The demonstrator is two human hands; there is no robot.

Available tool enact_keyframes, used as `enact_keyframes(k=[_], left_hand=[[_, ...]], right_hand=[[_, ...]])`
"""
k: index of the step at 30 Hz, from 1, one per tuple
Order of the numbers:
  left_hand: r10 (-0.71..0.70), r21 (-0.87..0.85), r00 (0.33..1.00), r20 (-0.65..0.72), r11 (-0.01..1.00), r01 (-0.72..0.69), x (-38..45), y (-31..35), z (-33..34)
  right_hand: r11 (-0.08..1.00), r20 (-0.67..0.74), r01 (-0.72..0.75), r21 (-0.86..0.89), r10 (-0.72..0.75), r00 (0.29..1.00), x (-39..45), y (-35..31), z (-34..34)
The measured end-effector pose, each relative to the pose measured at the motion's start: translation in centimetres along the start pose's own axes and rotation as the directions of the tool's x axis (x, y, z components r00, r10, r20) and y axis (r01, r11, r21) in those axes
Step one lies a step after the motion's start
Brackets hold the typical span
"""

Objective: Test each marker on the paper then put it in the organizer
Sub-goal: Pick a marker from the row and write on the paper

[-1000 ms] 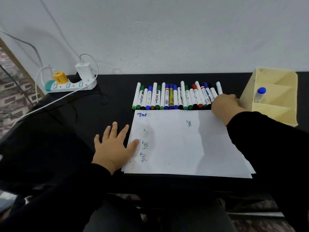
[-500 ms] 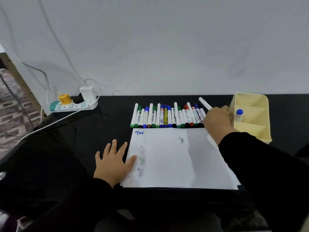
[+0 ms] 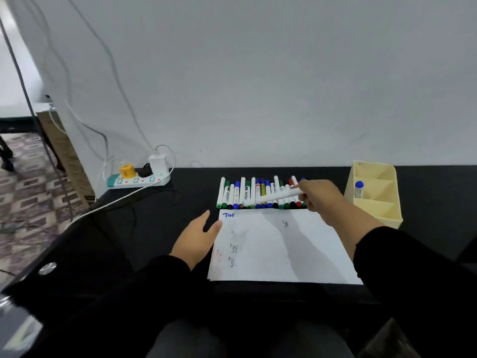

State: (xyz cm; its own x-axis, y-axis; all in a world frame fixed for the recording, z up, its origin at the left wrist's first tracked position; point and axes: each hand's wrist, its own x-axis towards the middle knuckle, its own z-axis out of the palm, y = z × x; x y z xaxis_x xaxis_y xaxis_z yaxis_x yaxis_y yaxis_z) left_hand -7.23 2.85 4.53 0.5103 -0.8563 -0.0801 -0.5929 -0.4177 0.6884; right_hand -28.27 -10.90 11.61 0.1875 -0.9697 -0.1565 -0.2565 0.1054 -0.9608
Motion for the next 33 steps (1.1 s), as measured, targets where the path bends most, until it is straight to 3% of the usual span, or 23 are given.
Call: enact_keyframes(k=[3, 6, 10, 13, 25, 30, 33], left_hand=[[0.166, -0.214, 0.986, 0.033, 0.965, -0.155, -1.2, 2.3, -1.0], [0.224, -0.244, 0.974, 0.024, 0.946, -0.211, -1.7, 3.6, -1.5], [0.158, -0.367, 0.987, 0.017, 0.920, -0.141, -2.0, 4.2, -1.8], [0.155, -0.437, 0.986, 0.055, 0.892, -0.116, -2.2, 4.4, -1.6], [0.145, -0.438, 0.947, 0.288, 0.899, -0.005, -2.4, 5.1, -3.9], [0.115, -0.572, 0.902, 0.417, 0.804, 0.161, -2.1, 4.4, -3.8], [0.096, -0.581, 0.908, 0.409, 0.795, 0.177, -1.8, 4.0, -3.8]], right_hand=[[0.989, 0.099, -0.008, 0.149, -0.007, 0.995, -0.9, -0.5, 0.4], [0.976, 0.162, -0.009, 0.219, -0.027, 0.986, -1.6, -0.7, 1.1], [0.920, 0.222, -0.113, 0.376, 0.029, 0.975, -2.3, -0.5, 2.2], [0.917, 0.291, -0.185, 0.353, 0.080, 0.953, -3.4, 0.4, 4.1], [0.937, 0.253, -0.084, 0.340, -0.006, 0.967, -4.9, 0.8, 8.1], [0.914, 0.287, -0.037, 0.404, -0.088, 0.954, -3.8, 1.2, 8.8], [0.918, 0.276, -0.040, 0.395, -0.077, 0.958, -3.3, 1.4, 9.8]])
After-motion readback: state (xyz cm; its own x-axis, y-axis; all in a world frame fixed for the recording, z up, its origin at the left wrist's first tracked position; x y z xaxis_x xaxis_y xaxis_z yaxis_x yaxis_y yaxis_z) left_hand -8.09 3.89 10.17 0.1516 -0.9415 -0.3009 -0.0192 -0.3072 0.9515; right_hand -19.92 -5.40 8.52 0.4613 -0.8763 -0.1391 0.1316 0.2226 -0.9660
